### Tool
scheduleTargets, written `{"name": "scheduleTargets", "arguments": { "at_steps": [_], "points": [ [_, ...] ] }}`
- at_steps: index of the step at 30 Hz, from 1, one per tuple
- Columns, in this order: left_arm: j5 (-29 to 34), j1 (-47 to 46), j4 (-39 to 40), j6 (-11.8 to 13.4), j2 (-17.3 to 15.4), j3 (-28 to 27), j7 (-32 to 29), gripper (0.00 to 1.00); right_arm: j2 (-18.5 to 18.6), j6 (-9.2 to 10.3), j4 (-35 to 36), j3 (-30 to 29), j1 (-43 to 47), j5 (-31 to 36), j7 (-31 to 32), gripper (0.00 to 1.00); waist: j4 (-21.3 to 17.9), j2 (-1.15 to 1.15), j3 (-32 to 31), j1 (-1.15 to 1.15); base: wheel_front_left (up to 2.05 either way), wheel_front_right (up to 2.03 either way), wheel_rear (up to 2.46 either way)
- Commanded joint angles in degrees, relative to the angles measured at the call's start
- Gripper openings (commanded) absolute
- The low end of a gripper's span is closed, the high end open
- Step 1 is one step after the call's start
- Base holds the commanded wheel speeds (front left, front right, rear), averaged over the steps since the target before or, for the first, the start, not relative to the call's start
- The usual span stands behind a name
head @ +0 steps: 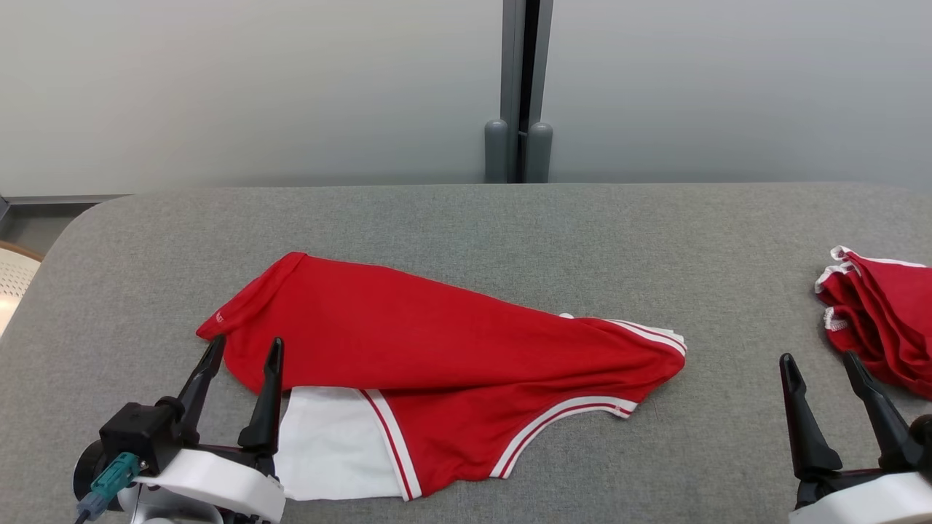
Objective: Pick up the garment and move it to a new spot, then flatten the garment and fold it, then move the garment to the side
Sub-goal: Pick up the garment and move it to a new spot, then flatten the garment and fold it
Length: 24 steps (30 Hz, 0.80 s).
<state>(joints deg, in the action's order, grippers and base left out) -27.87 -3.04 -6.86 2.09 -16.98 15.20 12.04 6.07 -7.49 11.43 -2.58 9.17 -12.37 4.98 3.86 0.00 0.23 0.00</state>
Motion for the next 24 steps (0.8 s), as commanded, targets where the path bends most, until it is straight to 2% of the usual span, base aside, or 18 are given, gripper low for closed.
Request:
{"name": "scheduleTargets", "arguments": {
  "at_steps": [1,8,13,18,24],
  "points": [
    [-0.4,0.3,0.4,0.3,-0.3,-0.1,-0.2,1.0,-0.1,0.01,0.1,-0.1,0.2,0.4,0.0,1.0,0.0,0.0,0.1,0.0,0.0,0.0,0.0],
    [-0.5,0.3,1.3,0.7,-0.3,0.3,-0.7,1.0,-0.3,0.01,0.3,-0.4,0.2,0.6,0.3,1.0,0.5,0.0,0.2,0.0,0.0,0.0,0.0],
    [-0.2,-1.9,1.5,0.3,0.2,1.0,-0.8,1.0,0.7,0.01,0.0,1.8,-1.1,0.7,1.0,1.0,2.8,0.0,1.1,0.0,0.0,0.0,0.0],
    [0.2,-5.3,1.0,-0.6,1.6,2.7,-0.8,1.0,3.5,0.01,-2.8,10.1,-3.7,-0.8,2.0,1.0,7.6,0.0,3.5,0.0,0.0,0.0,0.0],
    [1.1,-9.1,-0.2,-1.6,3.1,4.4,0.4,1.0,7.4,0.01,-9.2,24.8,-9.5,-2.8,2.8,1.0,13.1,0.0,7.1,0.0,0.0,0.0,0.0]
  ]
}}
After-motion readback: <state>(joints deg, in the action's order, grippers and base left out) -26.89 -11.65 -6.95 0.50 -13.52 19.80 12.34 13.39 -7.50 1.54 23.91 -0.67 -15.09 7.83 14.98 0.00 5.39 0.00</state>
